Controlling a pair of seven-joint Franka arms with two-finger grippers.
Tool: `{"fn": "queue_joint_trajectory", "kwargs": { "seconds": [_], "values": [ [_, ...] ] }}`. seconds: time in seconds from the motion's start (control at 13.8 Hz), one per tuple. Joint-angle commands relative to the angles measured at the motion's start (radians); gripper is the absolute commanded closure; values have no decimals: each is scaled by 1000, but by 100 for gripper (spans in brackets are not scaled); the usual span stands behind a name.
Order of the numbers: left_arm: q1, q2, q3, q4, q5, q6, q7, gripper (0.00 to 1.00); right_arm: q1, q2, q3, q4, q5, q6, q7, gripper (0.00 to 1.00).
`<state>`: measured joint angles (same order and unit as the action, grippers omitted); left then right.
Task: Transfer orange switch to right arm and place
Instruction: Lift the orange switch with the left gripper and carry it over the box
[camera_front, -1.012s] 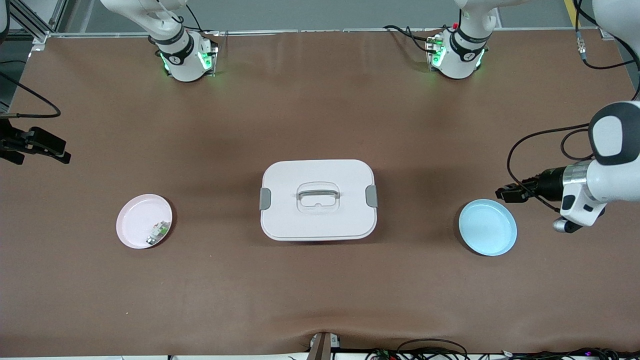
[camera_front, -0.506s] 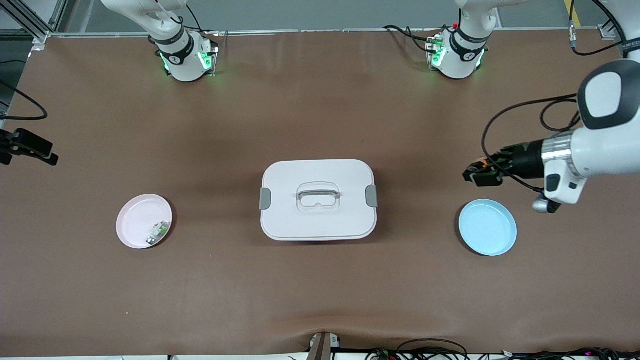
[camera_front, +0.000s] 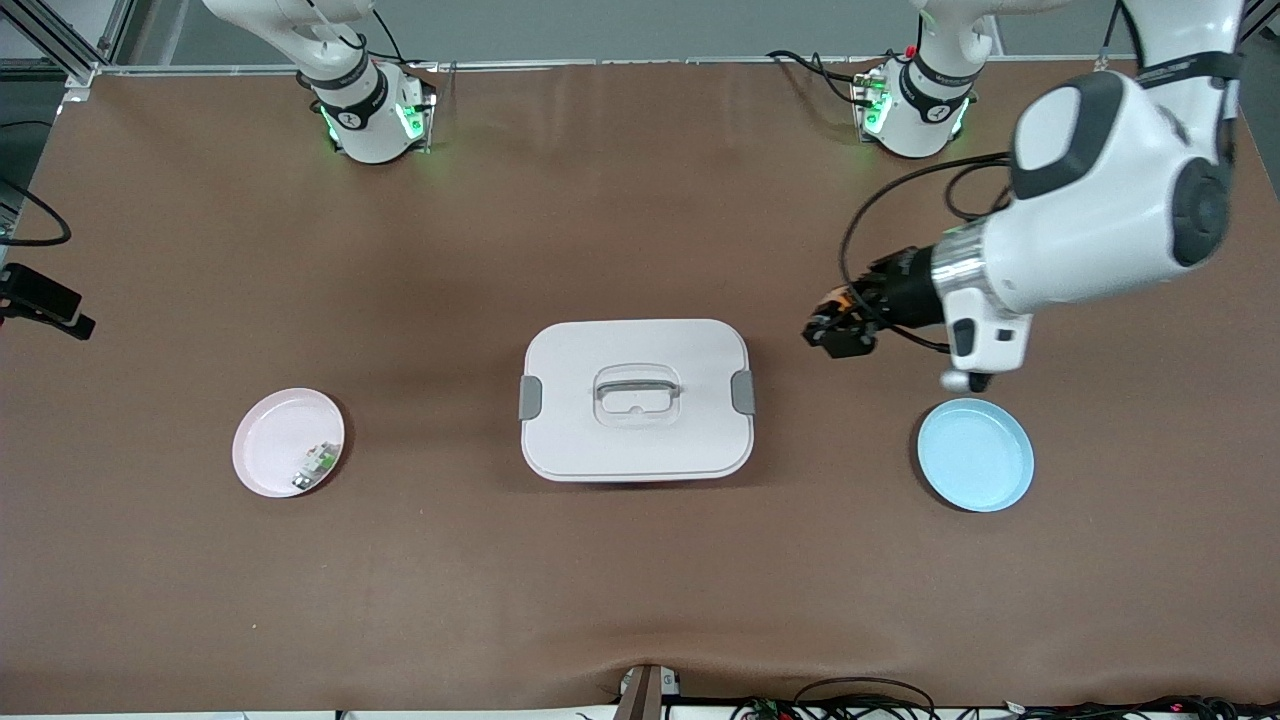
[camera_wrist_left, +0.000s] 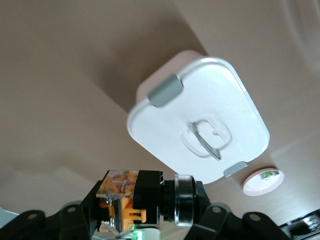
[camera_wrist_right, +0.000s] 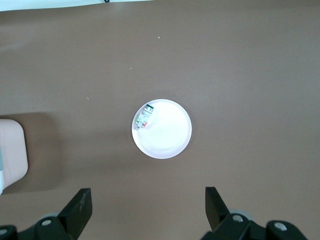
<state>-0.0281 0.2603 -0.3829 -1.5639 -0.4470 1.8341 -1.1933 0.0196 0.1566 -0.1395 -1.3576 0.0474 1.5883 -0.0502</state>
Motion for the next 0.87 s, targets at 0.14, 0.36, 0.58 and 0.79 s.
{"fn": "queue_joint_trajectory", "kwargs": {
  "seconds": [0.14, 0.36, 0.58, 0.79],
  "values": [
    [-108, 30, 2, 13, -1, 144, -231, 61, 14, 7, 12, -12, 14, 27, 7, 0],
    [-157, 42, 2, 12, 10, 215, -327, 61, 63, 12, 15, -12, 18, 33, -2, 0],
    [-211, 63, 2, 13, 14, 290, -443, 61, 82, 7, 14, -27, 294, 13, 42, 0],
    [-283, 91, 6, 12, 13, 393, -582, 61, 112, 1, 18, -130, 540, 67, 87, 0]
  ]
}}
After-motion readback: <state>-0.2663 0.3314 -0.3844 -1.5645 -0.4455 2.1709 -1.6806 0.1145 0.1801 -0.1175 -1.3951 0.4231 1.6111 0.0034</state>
